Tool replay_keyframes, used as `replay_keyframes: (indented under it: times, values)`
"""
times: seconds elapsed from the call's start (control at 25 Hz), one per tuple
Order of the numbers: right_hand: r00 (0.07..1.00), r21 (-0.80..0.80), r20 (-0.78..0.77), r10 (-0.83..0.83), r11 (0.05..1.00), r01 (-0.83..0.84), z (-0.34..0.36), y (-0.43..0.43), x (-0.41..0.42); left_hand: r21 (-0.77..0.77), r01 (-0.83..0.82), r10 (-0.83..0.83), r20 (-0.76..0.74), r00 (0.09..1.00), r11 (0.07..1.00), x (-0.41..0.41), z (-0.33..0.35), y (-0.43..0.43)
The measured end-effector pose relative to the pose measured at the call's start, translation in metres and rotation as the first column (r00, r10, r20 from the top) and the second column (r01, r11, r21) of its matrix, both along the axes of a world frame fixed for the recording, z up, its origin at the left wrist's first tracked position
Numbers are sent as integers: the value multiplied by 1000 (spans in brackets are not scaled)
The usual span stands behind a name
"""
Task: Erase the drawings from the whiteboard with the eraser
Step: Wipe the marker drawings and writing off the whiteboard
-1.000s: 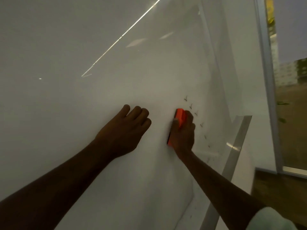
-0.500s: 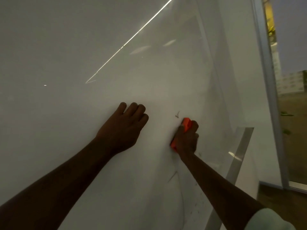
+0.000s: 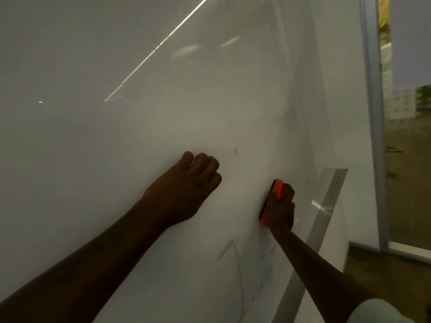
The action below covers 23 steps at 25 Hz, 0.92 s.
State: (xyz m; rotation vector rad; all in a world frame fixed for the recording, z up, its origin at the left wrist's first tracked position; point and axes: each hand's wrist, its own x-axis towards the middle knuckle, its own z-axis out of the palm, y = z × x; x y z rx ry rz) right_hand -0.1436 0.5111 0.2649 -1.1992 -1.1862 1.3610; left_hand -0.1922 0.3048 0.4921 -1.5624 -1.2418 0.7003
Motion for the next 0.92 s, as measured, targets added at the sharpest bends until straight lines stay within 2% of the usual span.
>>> replay_keyframes:
  times: [0.04,0.08,0.12,0.16,0.2,0.28,0.32,0.36,0.4,0.44,0.48,0.52,0.56,0.6,0.64,0.72,0.76,0.84,0.88,0.92]
  values:
    - [1000,-57,-20,10,998,-11,6,1,-2,-1,-4,4,-2,1000,1000,2,0,5]
    - [998,-37,-61,1,999,-4,17,-5,-6,-8,-11,11,-2,1000,1000,3,-2,9]
    - [993,85,-114,-26,996,36,34,-17,-11,-15,-19,19,-3,1000,1000,3,-5,12]
    - [987,281,-157,-31,957,75,50,-33,-16,-14,-25,25,-1,1000,1000,2,-8,15]
    - [984,480,-177,1,873,85,67,-49,-19,-9,-24,24,6,1000,1000,1,-9,17]
    - [987,748,-135,86,663,45,87,-56,-20,-4,-28,28,31,999,1000,0,-13,20]
    - [991,816,-101,86,577,33,86,-46,-19,1,-37,37,33,999,999,0,-14,21]
    - [995,835,-81,66,549,32,79,-30,-16,7,-46,46,20,999,999,0,-15,21]
    - [997,795,-78,24,605,48,73,-9,-13,9,-56,56,-3,998,998,1,-14,22]
    - [998,691,-66,-24,721,63,64,12,-9,4,-65,65,-21,998,998,2,-14,22]
    - [998,524,-50,-40,850,60,56,28,-5,-2,-73,73,-32,997,997,3,-15,21]
    - [998,345,-55,-33,937,50,50,38,-2,-5,-81,81,-36,996,997,4,-15,21]
    - [998,229,-64,-27,972,42,49,39,-4,-5,-88,88,-31,996,996,4,-15,22]
    - [996,207,-84,-29,977,46,52,28,-7,-6,-92,92,-23,995,996,5,-15,23]
    - [992,289,-117,-47,954,79,56,9,-12,-8,-97,97,-18,995,995,6,-16,25]
    - [986,575,-169,-1,812,99,56,-47,-20,-10,-90,90,-9,996,996,5,-19,30]
    - [988,662,-146,56,748,56,44,-69,-21,-22,-78,78,4,997,997,5,-21,32]
    - [994,733,-55,93,680,-23,6,-83,-15,-75,-58,60,22,998,996,6,-28,38]
    - [997,719,-37,71,695,-23,-22,-79,-11,-105,-58,59,8,998,993,5,-32,39]
    - [999,649,-29,28,761,-3,-52,-69,-7,-125,-59,58,-9,998,990,4,-36,42]
